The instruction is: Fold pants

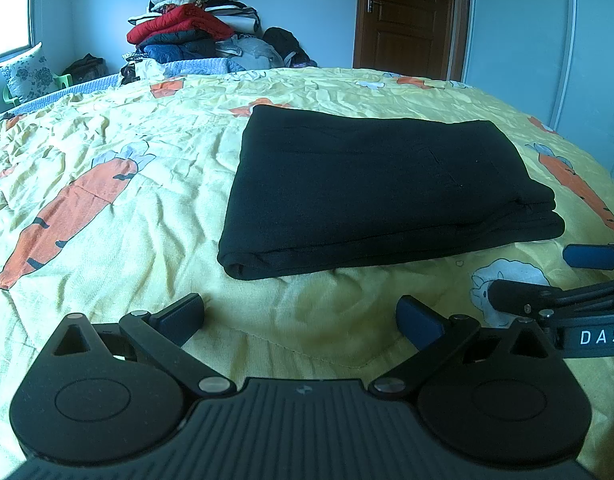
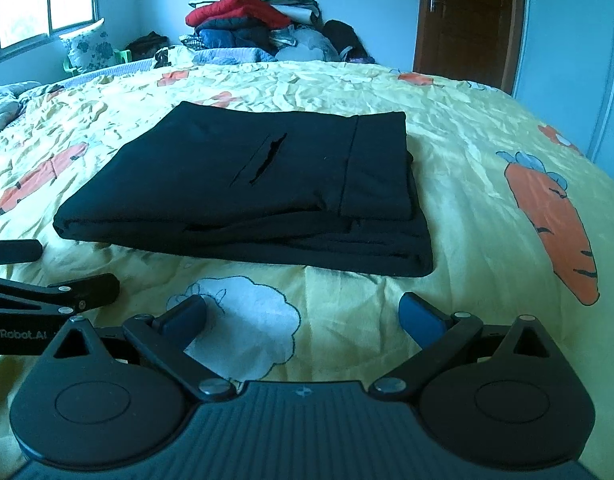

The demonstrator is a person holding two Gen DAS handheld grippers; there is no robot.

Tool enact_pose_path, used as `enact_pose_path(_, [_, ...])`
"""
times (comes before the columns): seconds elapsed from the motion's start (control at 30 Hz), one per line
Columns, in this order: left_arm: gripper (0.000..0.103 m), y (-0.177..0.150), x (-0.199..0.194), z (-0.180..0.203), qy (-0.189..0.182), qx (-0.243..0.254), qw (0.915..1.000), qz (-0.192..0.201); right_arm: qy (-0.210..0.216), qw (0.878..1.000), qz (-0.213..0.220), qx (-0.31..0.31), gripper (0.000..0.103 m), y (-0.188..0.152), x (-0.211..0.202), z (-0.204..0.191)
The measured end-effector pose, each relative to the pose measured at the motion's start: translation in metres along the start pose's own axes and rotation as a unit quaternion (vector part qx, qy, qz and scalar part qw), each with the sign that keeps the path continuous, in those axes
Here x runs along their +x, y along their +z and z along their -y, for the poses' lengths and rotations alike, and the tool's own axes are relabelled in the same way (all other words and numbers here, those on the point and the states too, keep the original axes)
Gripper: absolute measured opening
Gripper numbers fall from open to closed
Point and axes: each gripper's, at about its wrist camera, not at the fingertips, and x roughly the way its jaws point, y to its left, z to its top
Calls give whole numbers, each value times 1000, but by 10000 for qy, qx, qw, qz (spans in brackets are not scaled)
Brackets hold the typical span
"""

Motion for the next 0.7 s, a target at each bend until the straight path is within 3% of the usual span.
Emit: enact_pose_path(0.7, [103,0,0,0,-2,1,10000,0,-12,10000,96,-19,103,-3,-1,0])
